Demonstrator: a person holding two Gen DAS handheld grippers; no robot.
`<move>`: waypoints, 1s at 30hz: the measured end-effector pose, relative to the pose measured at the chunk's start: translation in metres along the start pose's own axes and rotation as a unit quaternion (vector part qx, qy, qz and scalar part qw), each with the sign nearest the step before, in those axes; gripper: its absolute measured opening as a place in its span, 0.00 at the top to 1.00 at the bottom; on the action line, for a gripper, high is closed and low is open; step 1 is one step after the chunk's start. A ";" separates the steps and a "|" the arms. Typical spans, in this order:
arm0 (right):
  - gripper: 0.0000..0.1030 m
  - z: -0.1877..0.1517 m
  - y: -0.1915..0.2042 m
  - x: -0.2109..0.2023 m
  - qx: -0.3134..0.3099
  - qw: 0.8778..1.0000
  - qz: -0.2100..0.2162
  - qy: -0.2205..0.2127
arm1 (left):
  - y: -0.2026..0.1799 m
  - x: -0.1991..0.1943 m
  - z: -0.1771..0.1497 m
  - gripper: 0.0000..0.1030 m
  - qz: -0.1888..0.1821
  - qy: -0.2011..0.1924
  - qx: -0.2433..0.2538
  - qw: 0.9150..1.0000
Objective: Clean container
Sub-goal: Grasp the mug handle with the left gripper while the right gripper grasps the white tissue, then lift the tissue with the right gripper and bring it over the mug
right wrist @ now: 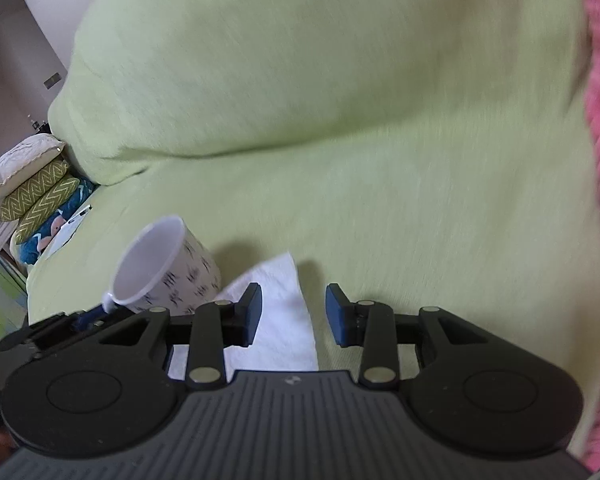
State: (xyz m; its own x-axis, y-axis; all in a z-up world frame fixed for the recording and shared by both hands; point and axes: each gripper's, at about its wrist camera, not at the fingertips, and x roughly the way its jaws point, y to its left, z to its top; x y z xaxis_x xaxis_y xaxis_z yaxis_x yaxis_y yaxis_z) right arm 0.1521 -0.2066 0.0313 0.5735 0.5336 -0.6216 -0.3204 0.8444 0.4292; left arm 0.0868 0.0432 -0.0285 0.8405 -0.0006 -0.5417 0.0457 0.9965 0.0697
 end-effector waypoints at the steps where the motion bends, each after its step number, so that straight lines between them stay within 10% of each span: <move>1: 0.69 -0.003 -0.001 0.008 -0.003 1.000 -0.008 0.006 | -0.002 0.001 -0.002 0.78 0.002 0.000 -0.003 1.000; 3: 0.69 -0.010 0.000 0.014 -0.016 1.000 0.002 -0.009 | -0.003 0.001 -0.003 0.78 0.002 -0.001 -0.003 1.000; 6: 0.99 -0.020 0.001 0.020 -0.032 0.998 0.048 0.006 | -0.003 0.000 -0.003 0.78 0.002 -0.001 0.000 1.000; 23: 0.99 0.056 0.112 -0.068 -0.159 0.964 0.168 -0.129 | -0.006 -0.003 -0.005 0.77 0.007 0.001 -0.004 1.000; 30: 0.97 0.052 0.133 -0.005 -0.188 0.974 0.123 -0.006 | -0.005 -0.004 -0.003 0.77 0.004 0.003 -0.001 1.000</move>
State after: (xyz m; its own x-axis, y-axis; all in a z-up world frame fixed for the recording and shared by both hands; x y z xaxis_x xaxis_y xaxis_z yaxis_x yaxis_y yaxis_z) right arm 0.1461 -0.0999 0.1257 0.4524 0.7234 -0.5215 -0.7015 0.6498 0.2928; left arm 0.0813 0.0383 -0.0296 0.8381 0.0081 -0.5455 0.0375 0.9967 0.0725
